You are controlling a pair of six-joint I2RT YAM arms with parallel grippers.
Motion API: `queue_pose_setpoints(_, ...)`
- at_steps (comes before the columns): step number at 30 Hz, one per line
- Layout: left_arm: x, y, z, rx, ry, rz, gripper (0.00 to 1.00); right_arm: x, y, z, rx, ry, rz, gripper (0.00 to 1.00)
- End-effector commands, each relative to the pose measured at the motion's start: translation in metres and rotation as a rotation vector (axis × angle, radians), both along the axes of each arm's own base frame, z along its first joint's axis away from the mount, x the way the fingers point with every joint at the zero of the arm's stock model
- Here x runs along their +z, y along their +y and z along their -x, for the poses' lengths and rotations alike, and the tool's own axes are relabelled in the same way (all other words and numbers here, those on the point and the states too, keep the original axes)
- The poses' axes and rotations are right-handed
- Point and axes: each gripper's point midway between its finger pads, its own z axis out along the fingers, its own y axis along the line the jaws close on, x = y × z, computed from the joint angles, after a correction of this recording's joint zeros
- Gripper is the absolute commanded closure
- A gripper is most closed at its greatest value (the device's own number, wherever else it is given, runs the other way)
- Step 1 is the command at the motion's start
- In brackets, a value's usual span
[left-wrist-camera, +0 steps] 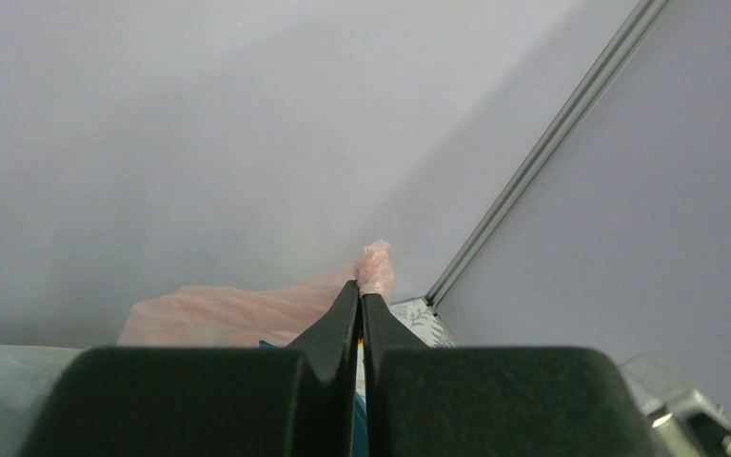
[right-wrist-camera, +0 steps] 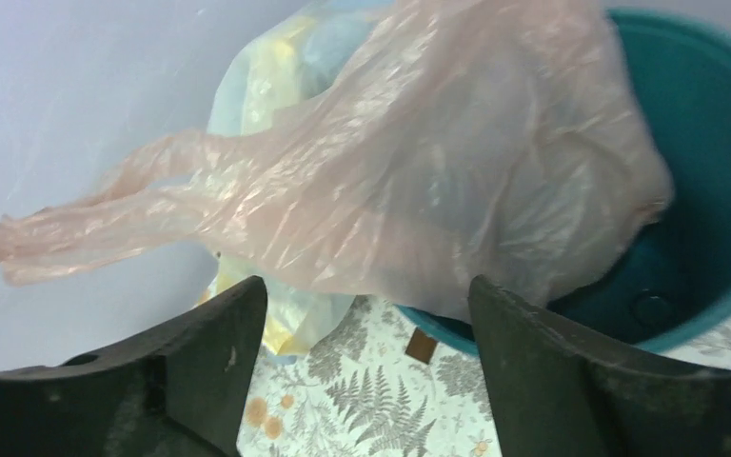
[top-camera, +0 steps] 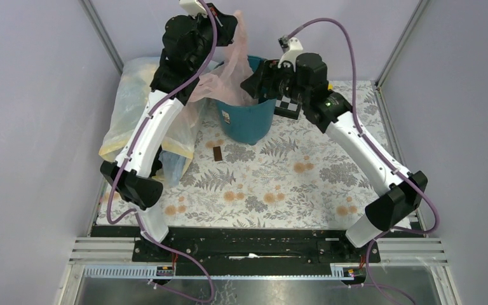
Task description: Put the trash bags into the trash bin
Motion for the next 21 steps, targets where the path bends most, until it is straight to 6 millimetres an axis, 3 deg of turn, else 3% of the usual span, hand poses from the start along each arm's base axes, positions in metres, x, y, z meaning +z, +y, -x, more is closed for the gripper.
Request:
queue_pose_setpoints(1,0.047,0.026,0.026,0.067,-0.107,0.048,1.0,0.024,0.033,0.024,0.074,-0.042,-0.1,0.12)
queue_pose_setpoints(5,0.058,0.034,0.037,0.079,-0.134,0.065,1.0,0.037,0.058,0.045,0.108,-0.064,-0.109,0.09)
queue_pose_setpoints(8,0.058,0.037,0.04,0.084,-0.136,0.073,1.0,0.031,0.063,0.042,-0.018,-0.002,-0.172,0.08)
queue_pose_setpoints(13,0.055,0.039,0.045,0.083,-0.13,0.088,1.0,0.022,0.071,0.039,-0.138,0.222,-0.458,0.05)
queue_pose_setpoints(21,0.05,0.047,0.052,0.105,-0.127,0.082,1.0,0.018,0.109,0.056,-0.142,0.246,-0.532,0.04)
